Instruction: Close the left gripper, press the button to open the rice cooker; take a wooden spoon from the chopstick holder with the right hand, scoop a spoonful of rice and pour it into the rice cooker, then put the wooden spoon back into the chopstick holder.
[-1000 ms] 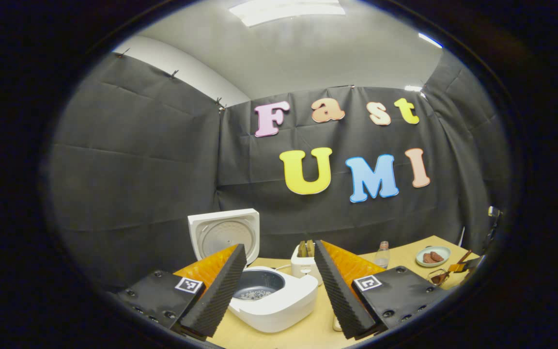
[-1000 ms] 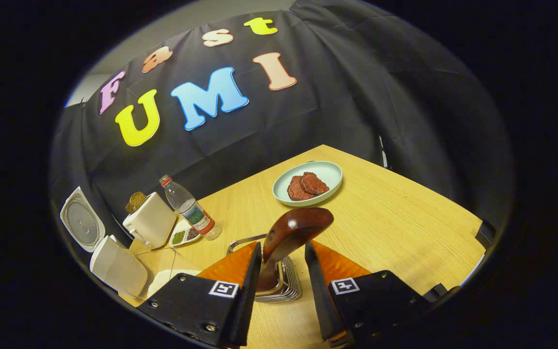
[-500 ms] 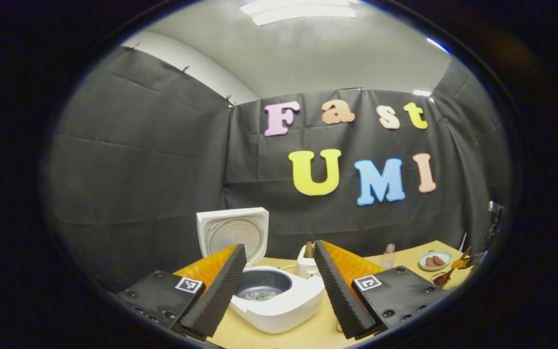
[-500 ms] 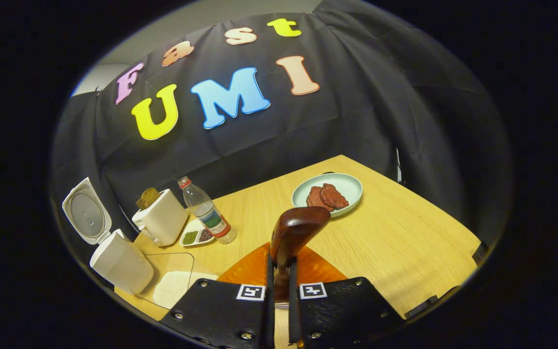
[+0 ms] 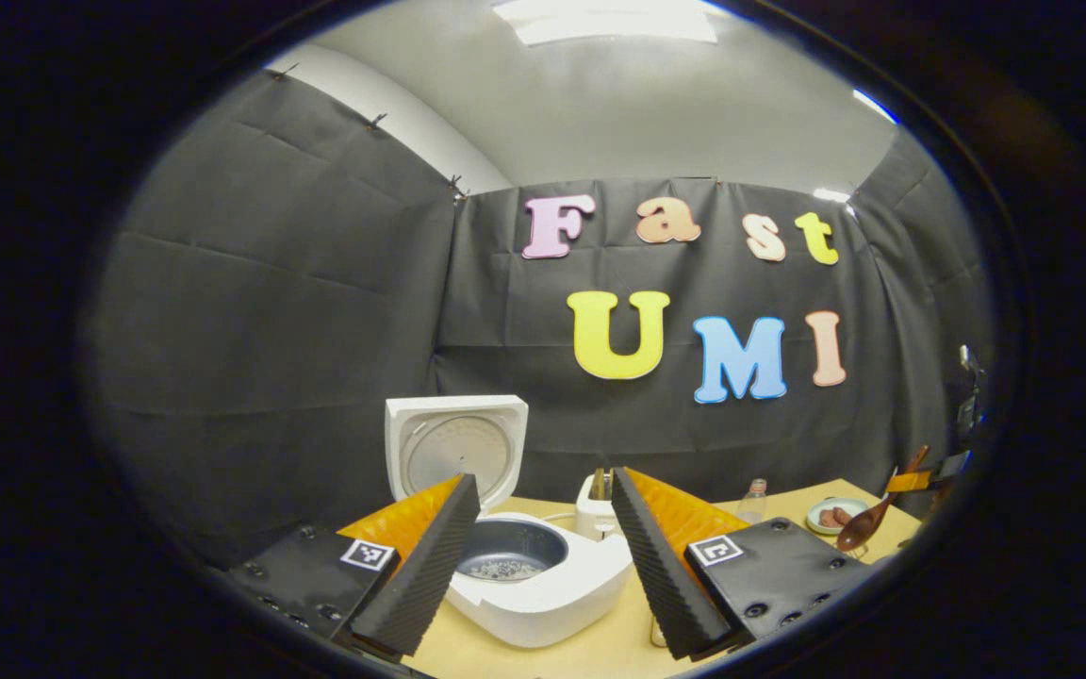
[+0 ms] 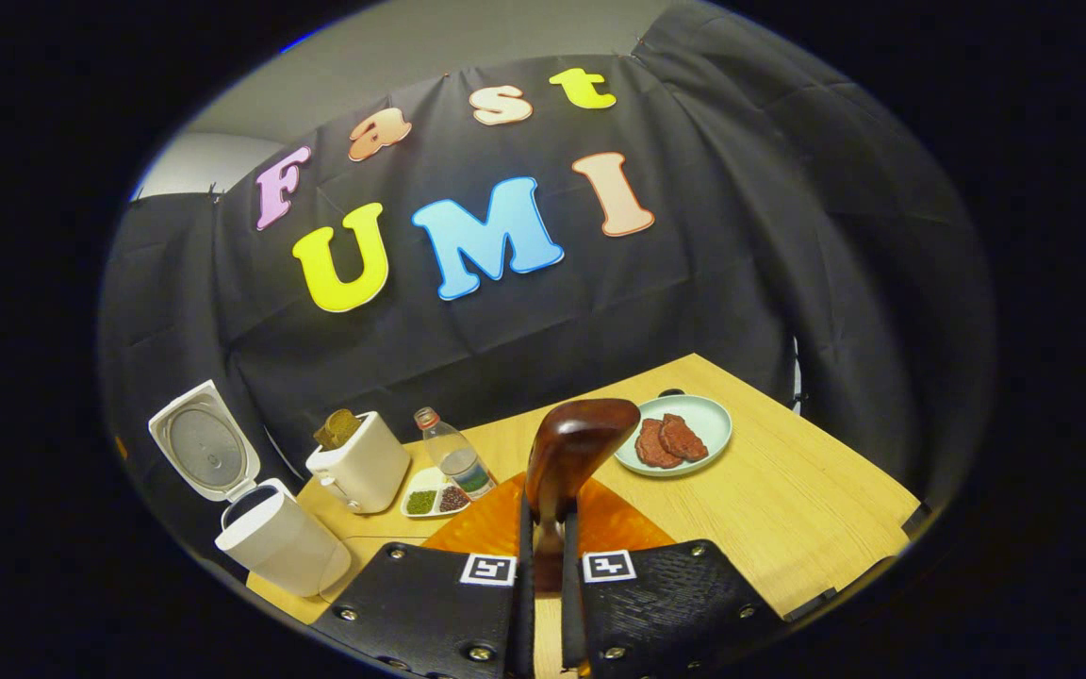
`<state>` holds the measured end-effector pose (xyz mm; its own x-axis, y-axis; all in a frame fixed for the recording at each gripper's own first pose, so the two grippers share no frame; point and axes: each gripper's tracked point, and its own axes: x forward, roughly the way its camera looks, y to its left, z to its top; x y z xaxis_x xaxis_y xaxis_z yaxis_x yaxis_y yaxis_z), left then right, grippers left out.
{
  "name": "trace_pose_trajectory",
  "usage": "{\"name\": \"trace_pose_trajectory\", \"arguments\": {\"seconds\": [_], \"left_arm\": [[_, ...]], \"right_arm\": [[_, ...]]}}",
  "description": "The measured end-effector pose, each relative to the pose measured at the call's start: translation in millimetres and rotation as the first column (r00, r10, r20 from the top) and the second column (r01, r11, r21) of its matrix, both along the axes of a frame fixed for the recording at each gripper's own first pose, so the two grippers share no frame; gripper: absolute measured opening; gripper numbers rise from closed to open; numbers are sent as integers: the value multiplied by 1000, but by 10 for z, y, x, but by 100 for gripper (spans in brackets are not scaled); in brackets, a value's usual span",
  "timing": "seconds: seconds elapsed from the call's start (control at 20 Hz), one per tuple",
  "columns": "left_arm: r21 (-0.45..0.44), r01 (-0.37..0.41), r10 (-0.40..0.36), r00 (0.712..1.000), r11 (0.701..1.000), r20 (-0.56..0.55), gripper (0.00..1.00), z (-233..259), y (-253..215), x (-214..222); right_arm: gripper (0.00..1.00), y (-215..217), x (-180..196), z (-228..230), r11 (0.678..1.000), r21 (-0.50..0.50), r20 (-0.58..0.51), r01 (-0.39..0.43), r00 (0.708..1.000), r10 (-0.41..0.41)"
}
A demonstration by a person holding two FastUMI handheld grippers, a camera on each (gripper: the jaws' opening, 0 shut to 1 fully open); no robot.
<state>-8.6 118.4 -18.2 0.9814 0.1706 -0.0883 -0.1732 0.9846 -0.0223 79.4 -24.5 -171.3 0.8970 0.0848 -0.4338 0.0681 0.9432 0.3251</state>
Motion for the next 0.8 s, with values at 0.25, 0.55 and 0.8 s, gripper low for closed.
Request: {"name": "trace_pose_trajectory", "arguments": {"seconds": [0.25, 0.55, 0.8], "left_arm": [[2, 0, 0, 1000, 1000, -16, 98, -61, 179, -41], [6, -10, 10, 999, 1000, -31, 98, -171, 482, -178], [45, -43, 46, 998, 998, -51, 99, -243, 825, -343]], "right_arm": [[12, 442, 62, 179, 998, 26, 46, -61, 997, 59], [11, 1030, 39, -9, 989, 27, 48, -144, 989, 143], [11, 1369, 32, -314, 986, 11, 23, -169, 985, 169]]}}
